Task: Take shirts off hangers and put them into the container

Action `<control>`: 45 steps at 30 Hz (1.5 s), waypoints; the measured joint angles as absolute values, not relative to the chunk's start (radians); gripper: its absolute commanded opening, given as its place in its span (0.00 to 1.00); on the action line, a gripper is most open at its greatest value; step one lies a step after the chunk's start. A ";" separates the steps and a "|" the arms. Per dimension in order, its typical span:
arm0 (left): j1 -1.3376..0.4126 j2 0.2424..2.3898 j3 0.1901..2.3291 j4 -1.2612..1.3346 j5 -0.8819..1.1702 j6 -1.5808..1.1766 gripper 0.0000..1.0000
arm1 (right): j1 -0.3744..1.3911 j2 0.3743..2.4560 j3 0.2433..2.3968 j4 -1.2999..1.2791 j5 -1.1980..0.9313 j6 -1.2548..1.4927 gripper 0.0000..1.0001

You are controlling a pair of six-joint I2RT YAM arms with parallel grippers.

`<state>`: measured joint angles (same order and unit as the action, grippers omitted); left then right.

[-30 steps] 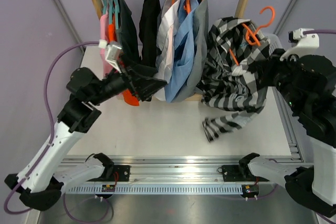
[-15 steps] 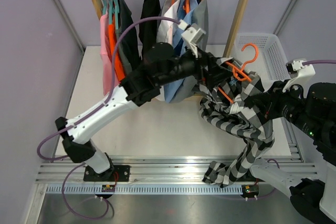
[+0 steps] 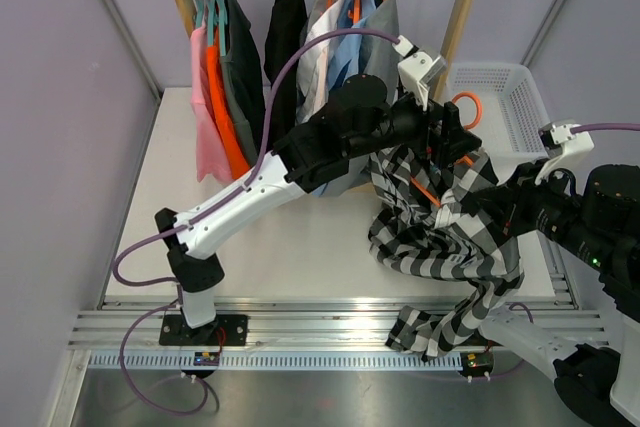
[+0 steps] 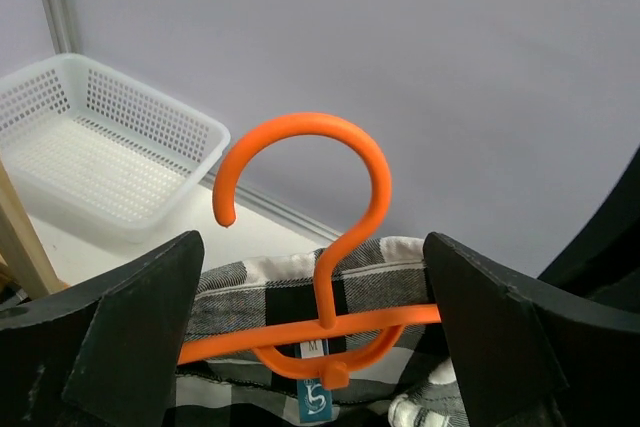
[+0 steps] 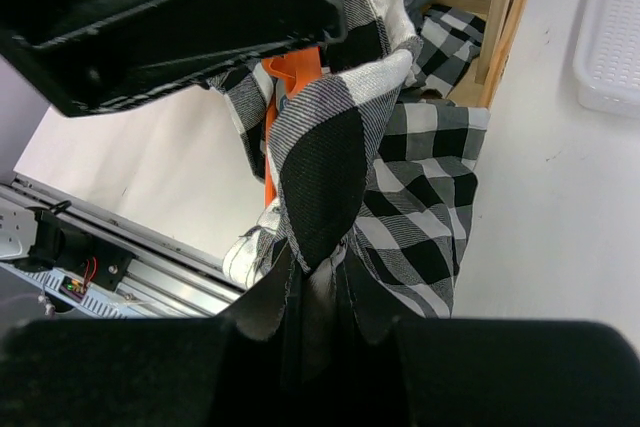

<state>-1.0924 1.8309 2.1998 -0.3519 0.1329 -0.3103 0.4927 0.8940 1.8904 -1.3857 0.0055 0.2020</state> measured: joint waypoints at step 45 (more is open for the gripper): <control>-0.891 1.720 2.211 -0.544 -0.174 -0.182 0.00 | 0.496 0.857 1.742 -1.303 0.165 0.195 0.95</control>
<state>-0.8913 1.7203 2.2112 -0.5438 -0.1741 -0.1822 0.4965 0.8570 1.7420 -1.3033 0.1654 0.1947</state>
